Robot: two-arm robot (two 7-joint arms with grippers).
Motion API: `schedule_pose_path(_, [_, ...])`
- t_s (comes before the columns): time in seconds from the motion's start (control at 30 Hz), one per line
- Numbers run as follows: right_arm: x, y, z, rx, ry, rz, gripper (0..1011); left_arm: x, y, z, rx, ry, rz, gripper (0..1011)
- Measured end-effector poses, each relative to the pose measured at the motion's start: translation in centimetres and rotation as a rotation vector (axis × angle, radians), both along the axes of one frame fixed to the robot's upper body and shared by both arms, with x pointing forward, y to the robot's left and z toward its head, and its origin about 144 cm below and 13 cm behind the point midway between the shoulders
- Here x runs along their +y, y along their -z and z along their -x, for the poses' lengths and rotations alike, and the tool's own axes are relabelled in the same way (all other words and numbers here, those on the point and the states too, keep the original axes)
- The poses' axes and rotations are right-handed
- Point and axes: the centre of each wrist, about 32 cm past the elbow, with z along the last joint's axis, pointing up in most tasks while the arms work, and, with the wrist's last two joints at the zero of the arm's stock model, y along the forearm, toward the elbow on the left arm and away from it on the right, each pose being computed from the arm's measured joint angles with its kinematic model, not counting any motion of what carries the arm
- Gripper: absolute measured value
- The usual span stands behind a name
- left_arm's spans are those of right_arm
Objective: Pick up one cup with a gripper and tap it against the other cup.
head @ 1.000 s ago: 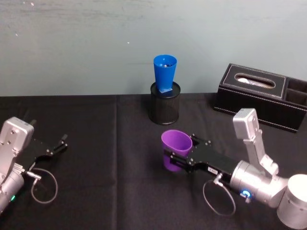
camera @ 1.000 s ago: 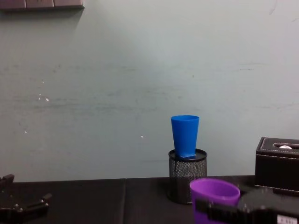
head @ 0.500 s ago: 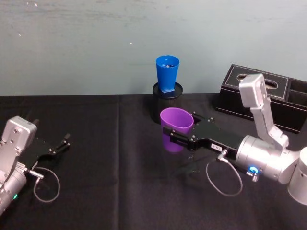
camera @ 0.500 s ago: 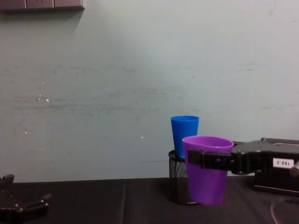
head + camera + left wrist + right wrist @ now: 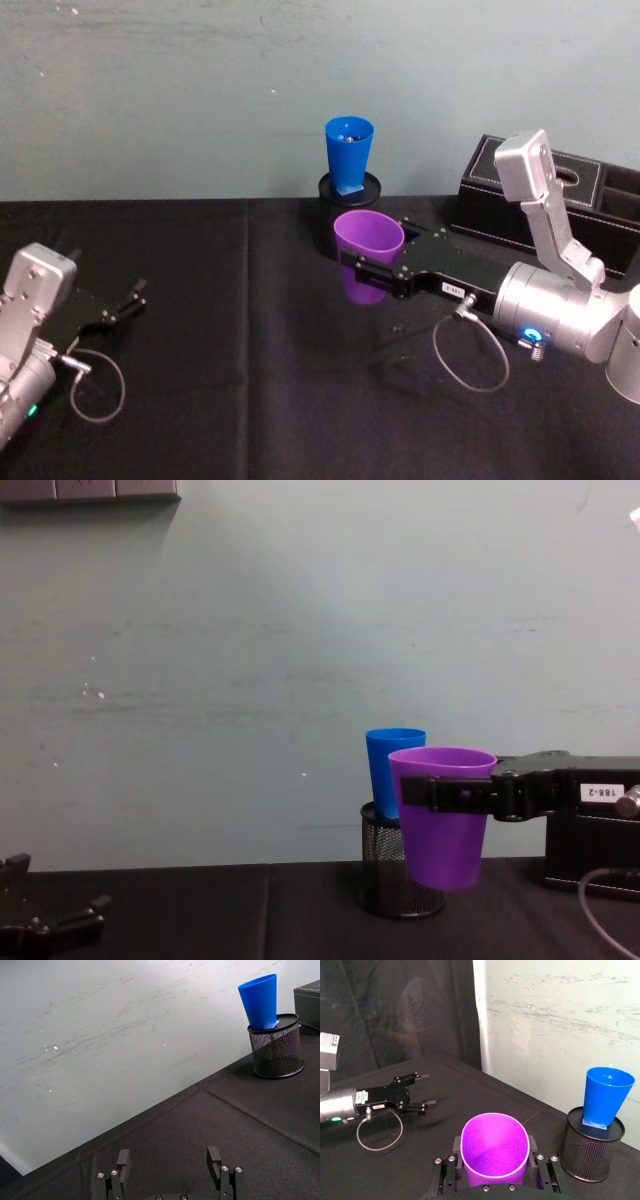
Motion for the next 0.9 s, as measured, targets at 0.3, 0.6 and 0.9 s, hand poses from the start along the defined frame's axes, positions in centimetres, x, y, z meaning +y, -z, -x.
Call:
schedule_pose_path(0.3, [0.01, 0.07, 0.04, 0.000, 0.000, -0.001, 715, 0.00, 0.00, 0.00, 0.000, 0.000, 0.000, 1000])
schedule_pose_path(0.6, [0.00, 0.11, 0.05, 0.000, 0.001, -0.002, 715, 0.00, 0.00, 0.00, 0.000, 0.000, 0.000, 1000])
schedule_pose_path(0.9, [-0.01, 0.15, 0.05, 0.000, 0.001, -0.002, 715, 0.00, 0.00, 0.00, 0.000, 0.000, 0.000, 1000])
